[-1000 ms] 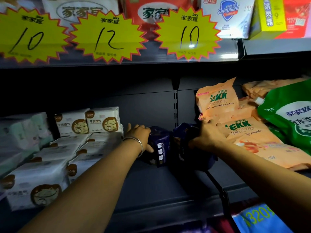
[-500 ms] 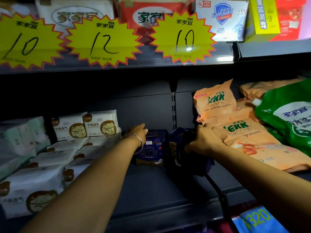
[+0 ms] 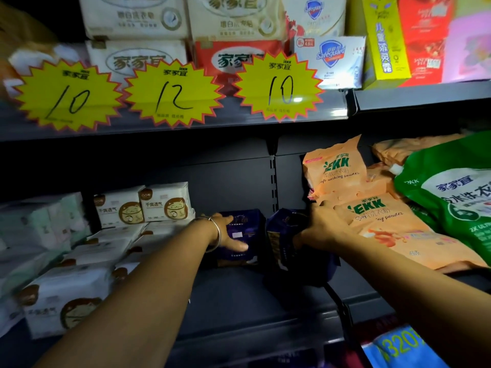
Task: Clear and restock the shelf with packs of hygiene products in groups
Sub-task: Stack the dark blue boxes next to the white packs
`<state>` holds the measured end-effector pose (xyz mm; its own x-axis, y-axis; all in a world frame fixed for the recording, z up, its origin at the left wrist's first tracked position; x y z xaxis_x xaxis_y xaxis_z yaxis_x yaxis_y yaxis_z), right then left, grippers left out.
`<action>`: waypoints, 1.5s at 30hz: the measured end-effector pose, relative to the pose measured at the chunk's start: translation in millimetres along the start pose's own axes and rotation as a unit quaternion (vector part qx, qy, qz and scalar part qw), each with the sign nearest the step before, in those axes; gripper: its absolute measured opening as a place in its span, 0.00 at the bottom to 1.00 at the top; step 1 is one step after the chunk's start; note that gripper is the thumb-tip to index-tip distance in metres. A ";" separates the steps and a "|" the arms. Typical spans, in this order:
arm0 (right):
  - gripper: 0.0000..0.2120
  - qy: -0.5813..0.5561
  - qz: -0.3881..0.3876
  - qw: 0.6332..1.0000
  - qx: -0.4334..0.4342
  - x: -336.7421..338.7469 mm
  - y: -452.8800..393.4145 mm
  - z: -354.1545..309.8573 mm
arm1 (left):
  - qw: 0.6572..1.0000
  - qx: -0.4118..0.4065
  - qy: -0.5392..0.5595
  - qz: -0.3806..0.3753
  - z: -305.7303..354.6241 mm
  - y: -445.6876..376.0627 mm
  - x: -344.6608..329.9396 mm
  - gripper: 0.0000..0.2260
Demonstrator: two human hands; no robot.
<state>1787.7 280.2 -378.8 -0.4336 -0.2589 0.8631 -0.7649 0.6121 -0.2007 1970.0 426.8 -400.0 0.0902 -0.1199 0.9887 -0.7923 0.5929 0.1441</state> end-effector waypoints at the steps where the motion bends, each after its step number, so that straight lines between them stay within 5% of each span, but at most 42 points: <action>1: 0.34 -0.006 -0.003 1.000 0.002 -1.4 0.2 0.0 | 1.000 -0.002 -0.012 0.006 1.3 -1.4 -4.7 0.48; 4: 0.35 -0.005 -0.009 1.000 0.012 -5.0 -1.7 -1.2 | 0.997 -0.004 0.001 0.080 10.4 -8.8 -17.2 0.46; 9: 0.40 0.021 -0.020 0.999 0.039 -13.5 -17.7 -3.2 | 0.983 0.031 -0.007 0.181 11.4 -26.5 -17.2 0.28; 21: 0.43 -0.038 -0.027 0.993 0.104 -46.3 -87.7 -11.9 | 0.972 0.056 -0.012 0.227 -6.9 -103.6 -6.7 0.23; 31: 0.48 -0.145 -0.056 0.980 0.124 -62.9 -94.9 -20.8 | 0.982 0.072 0.035 0.171 -7.2 -99.2 -3.8 0.29; 35: 0.48 -0.183 -0.085 0.971 0.130 -55.5 -81.8 -21.9 | 0.951 0.013 0.123 0.283 3.9 -71.3 17.8 0.16; 37: 0.49 -0.195 -0.106 0.966 0.132 -54.2 -71.3 -23.0 | 0.921 -0.046 0.313 0.227 11.6 -50.6 22.3 0.17; 39: 0.49 -0.163 -0.103 0.971 0.144 -51.9 -60.0 -25.1 | 0.883 -0.086 0.458 0.059 20.9 -30.0 15.0 0.21; 42: 0.47 -0.122 -0.077 0.973 0.181 -43.3 -40.8 -31.8 | 0.920 -0.136 0.365 -0.041 22.1 -6.3 6.9 0.31; 45: 0.45 -0.108 -0.048 0.967 0.226 -35.6 -25.5 -38.3 | 0.966 -0.149 0.211 -0.010 25.0 5.2 2.8 0.48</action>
<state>1840.8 302.5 -386.7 -0.4019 -0.4785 0.7807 -0.9156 0.2009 -0.3482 1951.1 409.6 -397.5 0.3913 0.1640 0.9055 -0.5847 0.8041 0.1071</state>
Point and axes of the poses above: each hand's wrist, its own y-axis away from the middle knuckle, its own x-axis out of the back of the hand, z = x × y, the point moved 5 cm from there along -y, towards the middle knuckle, and after that the axes turned 4 degrees about -y, right-handed, at the moved point
